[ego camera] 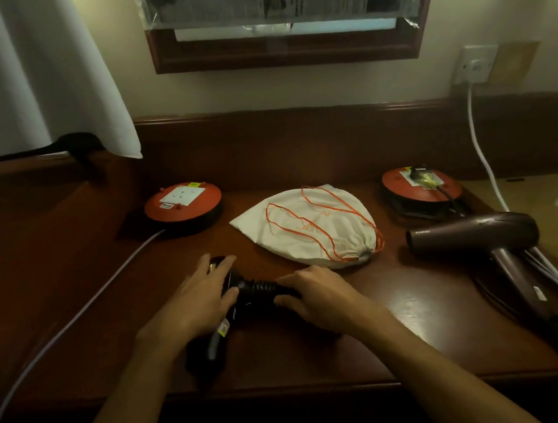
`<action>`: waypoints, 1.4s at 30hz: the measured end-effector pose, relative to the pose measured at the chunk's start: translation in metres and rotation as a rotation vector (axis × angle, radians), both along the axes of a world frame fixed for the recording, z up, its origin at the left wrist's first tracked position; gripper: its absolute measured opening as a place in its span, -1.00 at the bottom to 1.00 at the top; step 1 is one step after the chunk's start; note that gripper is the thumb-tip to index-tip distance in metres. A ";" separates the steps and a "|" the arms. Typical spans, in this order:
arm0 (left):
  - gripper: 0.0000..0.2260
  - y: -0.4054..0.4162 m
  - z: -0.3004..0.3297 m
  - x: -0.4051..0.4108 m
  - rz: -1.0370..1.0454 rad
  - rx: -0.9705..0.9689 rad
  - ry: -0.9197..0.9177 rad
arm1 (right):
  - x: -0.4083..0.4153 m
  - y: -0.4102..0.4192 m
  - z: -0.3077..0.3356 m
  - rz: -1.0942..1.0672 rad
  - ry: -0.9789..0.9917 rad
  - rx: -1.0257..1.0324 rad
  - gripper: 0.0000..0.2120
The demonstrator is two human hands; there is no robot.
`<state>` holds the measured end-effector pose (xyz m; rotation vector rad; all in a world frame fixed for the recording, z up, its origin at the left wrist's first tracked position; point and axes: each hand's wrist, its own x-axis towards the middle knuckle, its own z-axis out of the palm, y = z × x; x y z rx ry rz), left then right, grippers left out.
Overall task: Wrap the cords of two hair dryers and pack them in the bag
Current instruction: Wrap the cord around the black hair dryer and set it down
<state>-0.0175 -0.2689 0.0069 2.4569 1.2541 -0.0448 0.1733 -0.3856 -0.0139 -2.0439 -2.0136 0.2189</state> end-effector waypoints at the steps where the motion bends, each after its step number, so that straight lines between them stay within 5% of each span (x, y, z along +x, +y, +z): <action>1: -0.42 0.011 0.001 0.002 -0.052 0.007 0.004 | -0.007 0.000 -0.002 -0.038 -0.026 0.014 -0.69; 6: -0.43 0.036 0.006 0.010 -0.132 0.056 -0.077 | -0.028 0.005 0.003 -0.170 0.153 -0.028 -0.54; 10: -0.47 0.030 -0.018 -0.004 0.142 0.205 -0.199 | -0.025 0.026 0.005 -0.117 0.129 0.020 -0.46; 13: -0.50 0.031 -0.037 -0.010 0.240 0.225 -0.240 | -0.033 0.047 -0.013 0.050 0.345 -0.061 -0.30; 18: -0.56 0.073 -0.048 -0.020 0.208 0.312 -0.249 | -0.076 0.077 -0.042 -0.035 0.679 0.013 -0.35; 29: -0.58 0.176 -0.049 -0.025 -0.059 0.162 -0.282 | -0.152 0.148 -0.054 -0.352 0.711 0.286 -0.41; 34: -0.57 0.179 -0.038 -0.025 -0.088 0.100 -0.250 | -0.149 0.150 -0.049 -0.347 0.769 0.260 -0.41; 39: -0.51 0.167 -0.019 -0.024 -0.031 0.123 -0.363 | -0.124 0.119 -0.028 -0.360 1.099 0.260 -0.49; 42: -0.58 0.134 -0.003 -0.009 -0.107 0.210 -0.420 | -0.084 0.079 -0.026 -0.448 1.025 0.259 -0.50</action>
